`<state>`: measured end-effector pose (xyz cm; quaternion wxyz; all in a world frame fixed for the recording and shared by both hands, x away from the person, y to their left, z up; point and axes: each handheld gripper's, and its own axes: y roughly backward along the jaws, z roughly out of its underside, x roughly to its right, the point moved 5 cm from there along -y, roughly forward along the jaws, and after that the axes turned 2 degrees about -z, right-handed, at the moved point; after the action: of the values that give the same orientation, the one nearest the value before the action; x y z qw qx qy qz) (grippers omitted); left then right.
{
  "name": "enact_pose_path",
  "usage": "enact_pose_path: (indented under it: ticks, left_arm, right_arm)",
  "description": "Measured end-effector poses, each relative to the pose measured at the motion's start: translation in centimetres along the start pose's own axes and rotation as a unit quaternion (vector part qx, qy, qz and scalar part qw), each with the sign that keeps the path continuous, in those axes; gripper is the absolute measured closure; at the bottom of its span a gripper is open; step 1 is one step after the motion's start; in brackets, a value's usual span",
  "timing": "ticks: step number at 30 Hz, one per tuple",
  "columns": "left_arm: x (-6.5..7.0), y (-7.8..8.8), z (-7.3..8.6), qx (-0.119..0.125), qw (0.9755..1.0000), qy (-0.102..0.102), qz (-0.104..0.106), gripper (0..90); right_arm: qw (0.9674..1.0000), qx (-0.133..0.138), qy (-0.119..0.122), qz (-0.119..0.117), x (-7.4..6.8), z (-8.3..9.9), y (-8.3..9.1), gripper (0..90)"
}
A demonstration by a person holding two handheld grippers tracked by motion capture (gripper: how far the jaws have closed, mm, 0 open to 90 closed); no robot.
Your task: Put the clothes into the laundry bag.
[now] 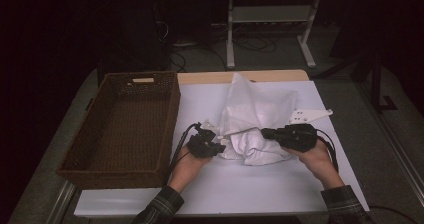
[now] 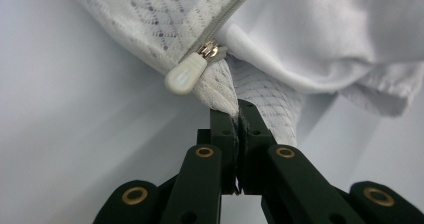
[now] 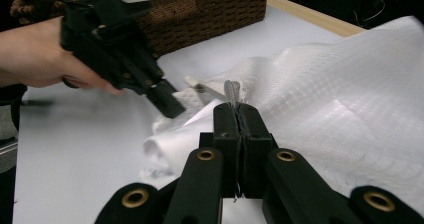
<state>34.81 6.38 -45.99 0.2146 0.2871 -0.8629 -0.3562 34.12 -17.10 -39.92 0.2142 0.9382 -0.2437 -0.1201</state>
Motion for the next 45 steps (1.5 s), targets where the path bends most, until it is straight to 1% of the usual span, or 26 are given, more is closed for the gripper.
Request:
enact_pose_path:
  ticks: [1, 3, 5, 6, 7, 8, 11, 12, 14, 15, 16, 17, 19, 21, 24, 25, 29, 30, 32, 34, 35, 36, 38, 40, 42, 45]
  left_arm:
    - [0.2, 0.3, 0.2, 0.003, 1.0, 0.0, 0.004, 87.5]
    - [0.6, 0.7, 0.7, 0.004, 1.0, -0.007, 0.003, 87.6]
    - [0.7, 0.8, 0.9, 0.004, 0.9999, -0.01, 0.004, 87.5]
    - [1.1, 0.9, 1.4, 0.007, 0.9999, -0.014, 0.006, 87.5]
    - [1.1, 0.9, 1.4, 0.007, 0.9999, -0.014, 0.006, 87.5]
    - [1.3, 1.1, 1.8, 0.013, 0.9997, -0.02, 0.01, 87.5]
    - [1.3, 1.1, 2.2, 0.021, 0.9994, -0.025, 0.015, 87.3]
    - [1.2, 1.2, 2.3, 0.024, 0.9993, -0.026, 0.016, 87.3]
    - [1.1, 1.1, 2.4, 0.029, 0.999, -0.026, 0.02, 87.2]
    - [1.1, 1.1, 2.4, 0.03, 0.999, -0.028, 0.019, 87.1]
    - [1.1, 1.1, 2.5, 0.032, 0.9989, -0.03, 0.02, 87.1]
    - [1.1, 1.0, 2.6, 0.032, 0.9988, -0.03, 0.022, 87.1]
    - [1.0, 1.0, 2.7, 0.032, 0.9988, -0.027, 0.026, 87.1]
    - [1.0, 1.0, 2.8, 0.032, 0.9988, -0.023, 0.029, 87.1]
    - [1.0, 0.9, 3.0, 0.032, 0.9987, -0.021, 0.033, 87.0]
    - [1.0, 0.8, 3.1, 0.031, 0.9987, -0.022, 0.032, 87.0]
    - [0.9, 0.8, 3.1, 0.03, 0.9988, -0.021, 0.033, 87.0]
    - [0.9, 0.8, 3.1, 0.03, 0.9988, -0.021, 0.033, 87.1]
    - [0.9, 0.7, 3.2, 0.026, 0.9988, -0.024, 0.033, 87.0]
    - [0.9, 0.7, 3.2, 0.024, 0.9989, -0.025, 0.032, 87.1]
    - [0.9, 0.6, 3.2, 0.023, 0.9989, -0.024, 0.032, 87.1]
    - [0.9, 0.6, 3.3, 0.022, 0.9989, -0.024, 0.033, 87.1]
    - [0.9, 0.5, 3.3, 0.021, 0.999, -0.022, 0.032, 87.1]
    - [0.9, 0.5, 3.4, 0.018, 0.9991, -0.024, 0.031, 87.2]
    - [0.9, 0.4, 3.4, 0.017, 0.9991, -0.023, 0.031, 87.1]
    - [0.9, 0.4, 3.4, 0.015, 0.9991, -0.024, 0.031, 87.2]
  right_arm:
    - [1.0, 0.001, 0.0, 0.0, 0.0, 0.0, 0.1, 88.0]
    - [1.0, 0.0, 0.0, -0.001, 0.0, 0.1, 0.2, 88.0]
    - [1.0, 0.0, 0.001, -0.001, 0.0, 0.1, 0.2, 88.0]
    - [1.0, 0.0, 0.001, -0.001, -0.1, 0.1, 0.2, 87.8]
    - [1.0, 0.0, 0.001, -0.001, -0.1, 0.1, 0.2, 87.8]
    - [1.0, -0.002, -0.002, -0.003, -0.1, 0.2, 0.2, 87.8]
    - [1.0, -0.007, -0.002, -0.005, -0.2, 0.3, 0.0, 87.0]
    - [0.9999, -0.009, -0.003, -0.007, -0.3, 0.3, -0.1, 85.1]
    - [0.9999, -0.011, -0.009, -0.008, -0.3, 0.3, -0.1, 74.6]
    - [0.9998, -0.011, -0.014, -0.013, -0.4, 0.3, 0.1, 68.4]
    - [0.9996, -0.012, -0.018, -0.018, -0.7, 0.2, 0.2, 60.1]
    - [0.9996, -0.015, -0.017, -0.018, -1.0, 0.2, 0.4, 54.9]
    - [0.9995, -0.02, -0.017, -0.019, -1.6, 0.2, 0.8, 48.3]
    - [0.9995, -0.021, -0.018, -0.019, -1.9, 0.2, 0.9, 47.7]
    - [0.9991, -0.03, -0.01, -0.027, -3.1, 0.4, 1.0, 47.1]
    - [0.9989, -0.034, -0.007, -0.032, -3.5, 0.4, 0.7, 46.8]
    - [0.9982, -0.044, 0.0, -0.04, -4.2, 0.4, -0.8, 44.3]
    - [0.9982, -0.044, 0.0, -0.04, -4.2, 0.4, -0.8, 44.3]
    - [0.9979, -0.054, 0.008, -0.035, -4.3, 0.7, -2.0, 42.1]
    - [0.9977, -0.058, 0.01, -0.034, -4.2, 0.9, -2.3, 41.6]
    - [0.9974, -0.065, 0.01, -0.029, -4.1, 1.2, -2.6, 41.4]
    - [0.9959, -0.087, 0.019, -0.019, -3.8, 2.0, -3.2, 41.3]
    - [0.9953, -0.093, 0.019, -0.019, -3.8, 2.2, -3.3, 41.3]
    - [0.9951, -0.096, 0.013, -0.023, -3.7, 3.0, -3.7, 41.1]
    - [0.9937, -0.108, 0.019, -0.022, -3.8, 3.6, -3.9, 40.8]
    - [0.9941, -0.105, 0.019, -0.022, -3.9, 3.8, -4.1, 40.7]
